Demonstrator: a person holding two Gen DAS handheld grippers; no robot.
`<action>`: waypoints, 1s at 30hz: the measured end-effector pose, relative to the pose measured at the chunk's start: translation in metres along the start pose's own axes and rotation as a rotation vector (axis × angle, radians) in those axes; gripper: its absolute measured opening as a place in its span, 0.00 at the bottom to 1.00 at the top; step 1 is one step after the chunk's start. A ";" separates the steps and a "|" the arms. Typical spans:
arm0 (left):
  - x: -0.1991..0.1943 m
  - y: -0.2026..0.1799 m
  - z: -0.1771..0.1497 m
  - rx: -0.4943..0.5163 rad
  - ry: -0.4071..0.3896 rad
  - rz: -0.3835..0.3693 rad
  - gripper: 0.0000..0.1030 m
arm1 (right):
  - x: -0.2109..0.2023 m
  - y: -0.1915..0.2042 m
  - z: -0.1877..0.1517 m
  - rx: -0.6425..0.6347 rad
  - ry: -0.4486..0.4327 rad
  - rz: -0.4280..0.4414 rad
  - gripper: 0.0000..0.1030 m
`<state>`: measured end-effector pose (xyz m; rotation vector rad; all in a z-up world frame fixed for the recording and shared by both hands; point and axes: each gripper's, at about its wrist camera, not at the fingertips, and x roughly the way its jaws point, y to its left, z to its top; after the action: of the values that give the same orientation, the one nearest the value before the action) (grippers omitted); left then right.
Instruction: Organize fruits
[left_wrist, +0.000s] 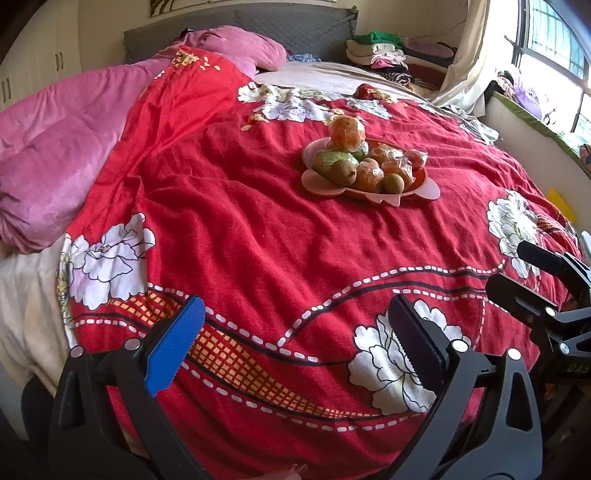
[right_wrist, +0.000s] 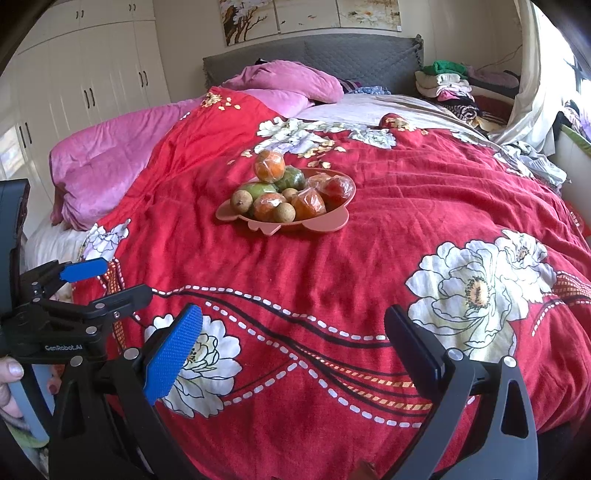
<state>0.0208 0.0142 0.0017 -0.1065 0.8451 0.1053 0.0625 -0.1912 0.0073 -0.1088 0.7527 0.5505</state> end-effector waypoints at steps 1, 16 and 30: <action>0.000 0.001 0.000 -0.002 0.003 -0.003 0.91 | 0.000 0.000 0.000 0.000 -0.001 0.000 0.96; 0.000 -0.004 0.000 0.016 0.025 -0.023 0.91 | 0.002 -0.001 -0.001 0.006 0.003 -0.004 0.96; 0.032 0.050 0.066 -0.057 -0.011 0.078 0.91 | 0.015 -0.081 0.033 0.141 -0.057 -0.177 0.96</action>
<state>0.0845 0.0747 0.0184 -0.1269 0.8358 0.2029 0.1335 -0.2443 0.0130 -0.0285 0.7159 0.3297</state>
